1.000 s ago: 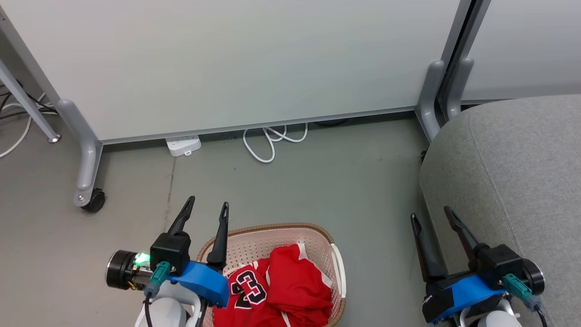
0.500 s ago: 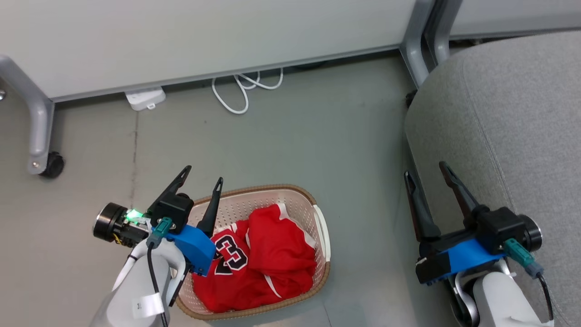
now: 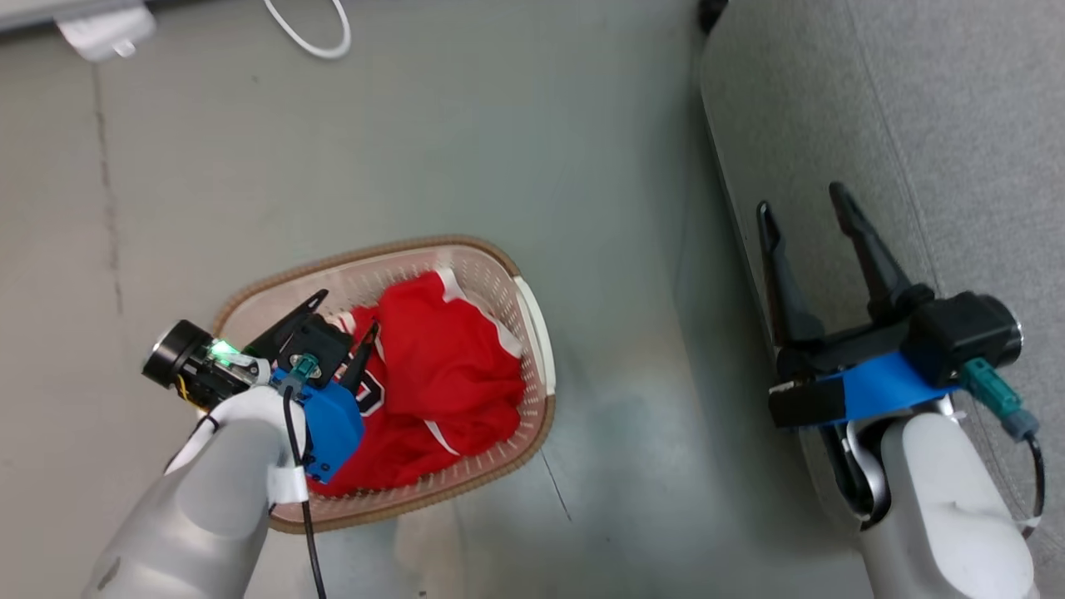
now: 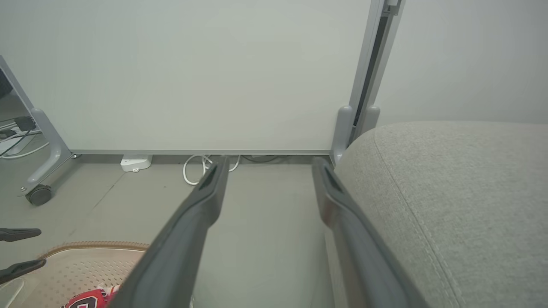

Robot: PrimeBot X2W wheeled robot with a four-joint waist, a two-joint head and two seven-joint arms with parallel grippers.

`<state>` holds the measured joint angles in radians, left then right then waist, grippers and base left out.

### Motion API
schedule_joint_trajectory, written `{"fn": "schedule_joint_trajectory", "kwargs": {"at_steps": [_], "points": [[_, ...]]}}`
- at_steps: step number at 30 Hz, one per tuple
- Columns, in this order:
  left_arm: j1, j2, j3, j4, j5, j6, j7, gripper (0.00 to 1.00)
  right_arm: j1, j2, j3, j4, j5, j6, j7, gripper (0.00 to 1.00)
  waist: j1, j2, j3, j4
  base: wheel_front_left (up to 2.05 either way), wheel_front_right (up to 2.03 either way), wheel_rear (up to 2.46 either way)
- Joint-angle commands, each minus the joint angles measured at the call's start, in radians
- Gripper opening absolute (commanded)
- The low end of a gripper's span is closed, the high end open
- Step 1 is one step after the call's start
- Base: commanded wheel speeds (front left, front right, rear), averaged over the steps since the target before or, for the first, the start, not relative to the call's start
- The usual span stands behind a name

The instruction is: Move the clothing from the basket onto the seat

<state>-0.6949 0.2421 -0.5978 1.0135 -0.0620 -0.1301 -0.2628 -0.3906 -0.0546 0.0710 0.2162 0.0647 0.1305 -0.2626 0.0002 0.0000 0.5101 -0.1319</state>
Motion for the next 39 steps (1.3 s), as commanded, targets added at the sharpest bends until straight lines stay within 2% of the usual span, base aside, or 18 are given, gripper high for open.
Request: {"fn": "schedule_joint_trajectory", "kwargs": {"at_steps": [1,10,22,34,39], "points": [[-0.035,0.003,-0.025,0.031,-0.005,0.0,-0.003,1.0,-0.033,0.003,-0.004,-0.01,0.008,0.0,-0.003,1.0,-0.0002,0.0,0.071,-0.035,0.0,0.0,0.0],[-0.14,0.012,-0.218,0.209,-0.047,0.0,0.085,1.0,-0.091,0.002,-0.02,-0.052,-0.008,0.0,-0.003,1.0,-0.0002,0.0,0.218,-0.073,0.0,0.0,0.0],[-0.23,0.051,-0.476,0.237,-0.161,0.0,0.26,1.0,-0.152,0.002,-0.013,-0.108,-0.014,0.0,-0.003,1.0,-0.0002,0.0,0.378,-0.102,0.0,0.0,0.0],[-0.32,0.111,-0.624,0.203,-0.285,0.0,0.356,1.0,-0.187,0.003,-0.008,-0.148,-0.017,0.0,-0.003,1.0,-0.0002,0.0,0.49,-0.12,0.0,0.0,0.0],[-0.335,0.111,-0.646,0.212,-0.316,0.0,0.371,1.0,-0.183,0.004,-0.012,-0.149,-0.011,0.0,-0.003,1.0,-0.0002,0.0,0.506,-0.124,0.0,0.0,0.0]]}}
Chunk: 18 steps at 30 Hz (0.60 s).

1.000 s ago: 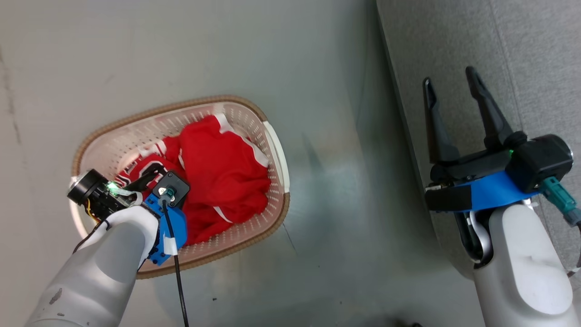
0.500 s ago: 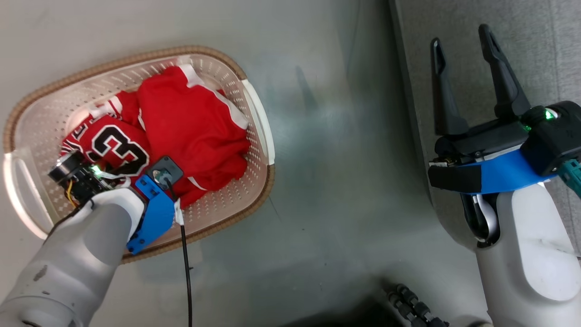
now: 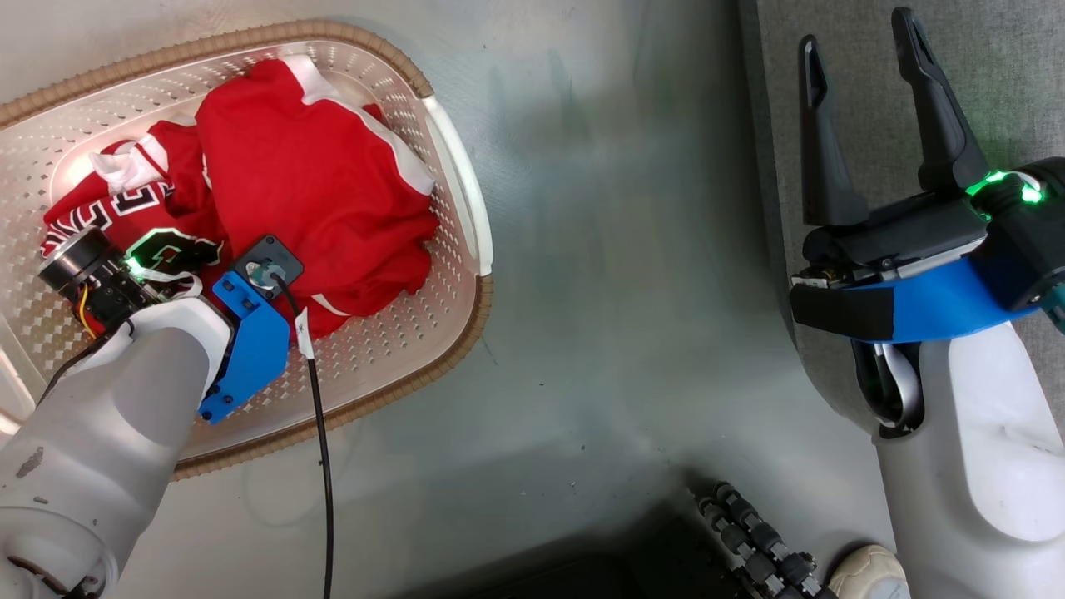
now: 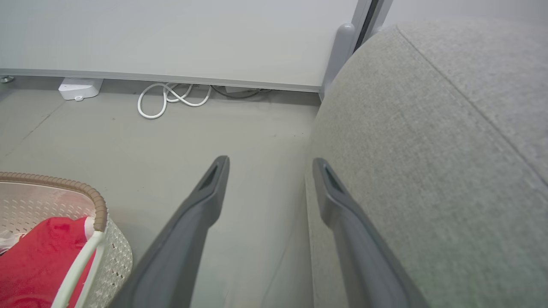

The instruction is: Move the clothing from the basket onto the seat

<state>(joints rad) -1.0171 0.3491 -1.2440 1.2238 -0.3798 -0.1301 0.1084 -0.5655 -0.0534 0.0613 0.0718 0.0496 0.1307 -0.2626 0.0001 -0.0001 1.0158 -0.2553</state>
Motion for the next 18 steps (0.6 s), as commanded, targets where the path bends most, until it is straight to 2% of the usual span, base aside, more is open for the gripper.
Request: {"fn": "schedule_joint_trajectory", "kwargs": {"at_steps": [1,3,4,5,18], "points": [[-0.01,0.003,-0.005,0.003,-0.001,0.0,0.002,1.0,-0.007,0.003,-0.002,-0.004,0.005,0.0,-0.003,1.0,-0.0001,0.0001,0.001,-0.001,0.0,0.0,0.0],[-0.007,0.001,-0.012,0.008,-0.008,0.0,0.006,1.0,-0.004,0.003,-0.001,-0.006,0.005,0.0,-0.003,1.0,-0.0001,0.0001,0.002,-0.003,0.0,0.0,0.0],[-0.009,-0.001,-0.014,0.01,-0.007,0.0,0.007,0.6,-0.003,0.004,-0.002,-0.006,0.006,0.0,-0.003,1.0,-0.0001,0.0001,0.002,-0.003,0.0,0.0,0.0],[-0.01,-0.002,-0.017,0.011,-0.005,0.0,0.007,0.02,-0.003,0.004,-0.003,-0.005,0.006,0.0,-0.003,1.0,-0.0001,0.0001,0.002,-0.003,0.0,0.0,0.0],[0.013,-0.029,-0.031,0.013,-0.049,0.0,-0.033,0.0,0.014,0.004,-0.016,0.014,-0.004,0.0,-0.003,1.0,-0.0001,0.0001,-0.071,0.024,0.0,0.0,0.0]]}}
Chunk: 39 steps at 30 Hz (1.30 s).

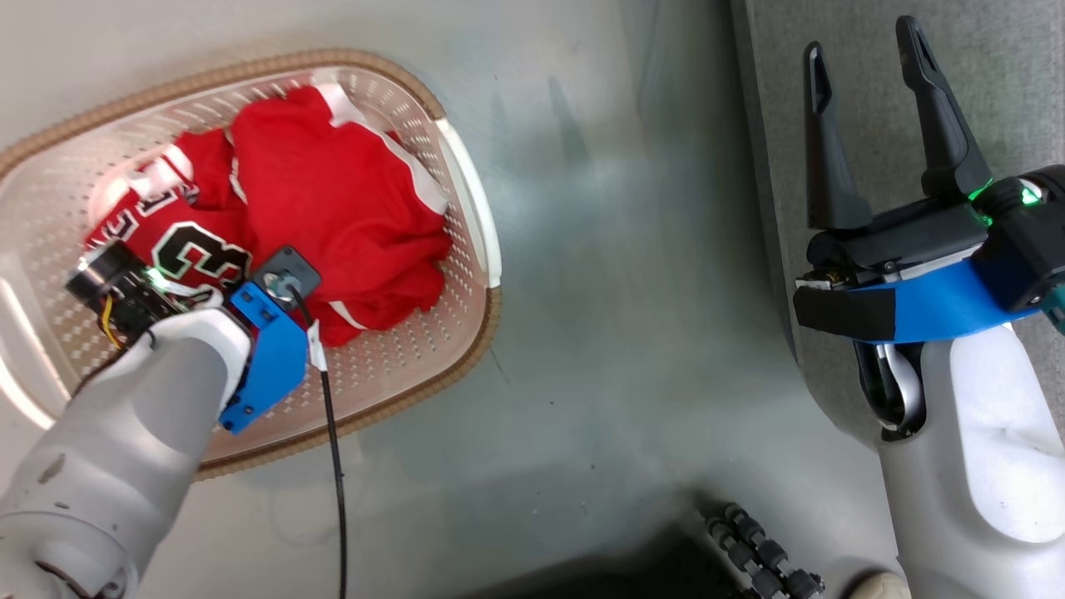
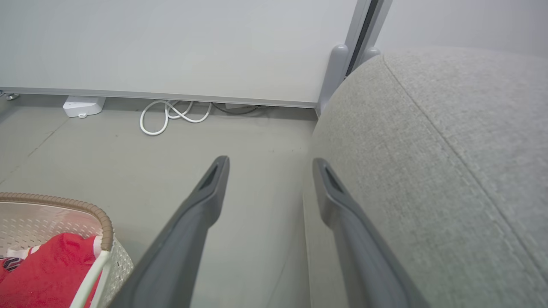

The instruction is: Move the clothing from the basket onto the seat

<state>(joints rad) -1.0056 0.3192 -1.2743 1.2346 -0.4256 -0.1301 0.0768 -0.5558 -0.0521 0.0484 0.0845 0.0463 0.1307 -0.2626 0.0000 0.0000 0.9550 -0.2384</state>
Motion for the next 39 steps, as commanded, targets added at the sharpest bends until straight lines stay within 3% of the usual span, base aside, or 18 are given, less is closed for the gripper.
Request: {"fn": "schedule_joint_trajectory", "kwargs": {"at_steps": [1,27,39], "points": [[0.005,-0.004,-0.001,0.002,-0.01,0.0,-0.008,0.0,0.006,0.003,-0.004,0.003,-0.001,0.0,-0.003,1.0,0.0,0.0,-0.02,0.011,0.0,0.0,0.0],[0.118,-0.179,0.029,-0.002,-0.185,0.0,-0.286,0.0,0.142,-0.05,-0.012,0.067,-0.016,0.0,-0.003,1.0,0.0,0.0,-0.405,0.169,0.0,0.0,0.0],[0.13,-0.21,0.095,-0.107,-0.208,0.026,-0.343,0.0,0.236,-0.06,-0.018,0.096,-0.01,0.0,-0.003,1.0,0.0,0.0,-0.567,0.211,0.0,0.0,0.0]]}}
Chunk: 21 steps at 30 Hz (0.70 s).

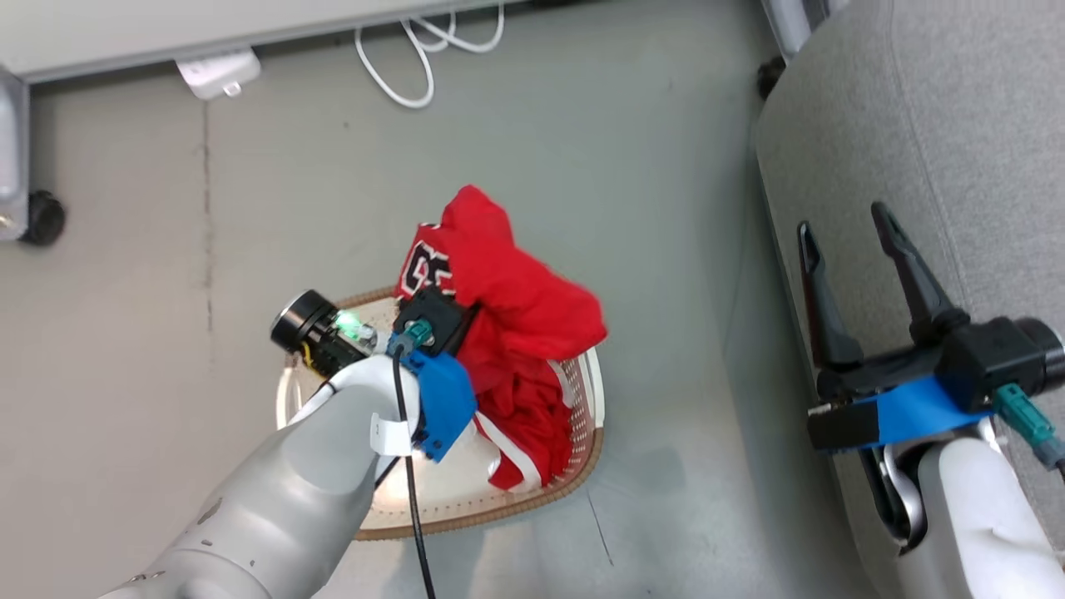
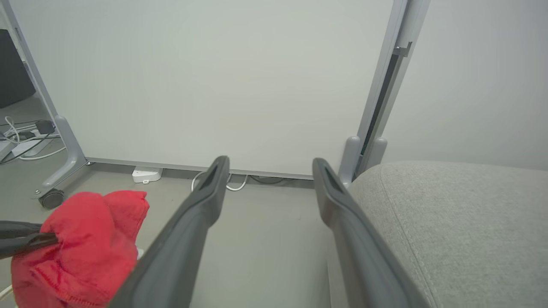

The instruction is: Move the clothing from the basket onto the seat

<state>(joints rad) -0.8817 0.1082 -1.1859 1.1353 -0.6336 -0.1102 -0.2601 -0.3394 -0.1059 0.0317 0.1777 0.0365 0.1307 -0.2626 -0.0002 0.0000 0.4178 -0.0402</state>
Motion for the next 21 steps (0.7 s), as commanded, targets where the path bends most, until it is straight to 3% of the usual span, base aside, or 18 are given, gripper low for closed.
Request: {"fn": "schedule_joint_trajectory", "kwargs": {"at_steps": [1,8,21], "points": [[0.011,0.006,0.022,-0.035,-0.002,0.011,-0.006,0.0,0.026,-0.005,-0.003,0.004,-0.002,0.0,-0.003,1.0,0.0002,0.0,-0.042,0.016,0.0,0.0,0.0],[0.062,0.037,0.134,-0.2,0.002,0.038,-0.006,0.0,0.083,-0.007,-0.007,0.019,-0.001,0.0,-0.003,1.0,0.0002,0.0,-0.125,0.035,0.0,0.0,0.0],[0.124,0.043,0.263,-0.38,0.05,0.062,-0.007,0.0,0.163,0.0,0.015,0.046,0.007,0.0,-0.003,1.0,0.0002,0.0,-0.263,0.061,0.0,0.0,0.0]]}}
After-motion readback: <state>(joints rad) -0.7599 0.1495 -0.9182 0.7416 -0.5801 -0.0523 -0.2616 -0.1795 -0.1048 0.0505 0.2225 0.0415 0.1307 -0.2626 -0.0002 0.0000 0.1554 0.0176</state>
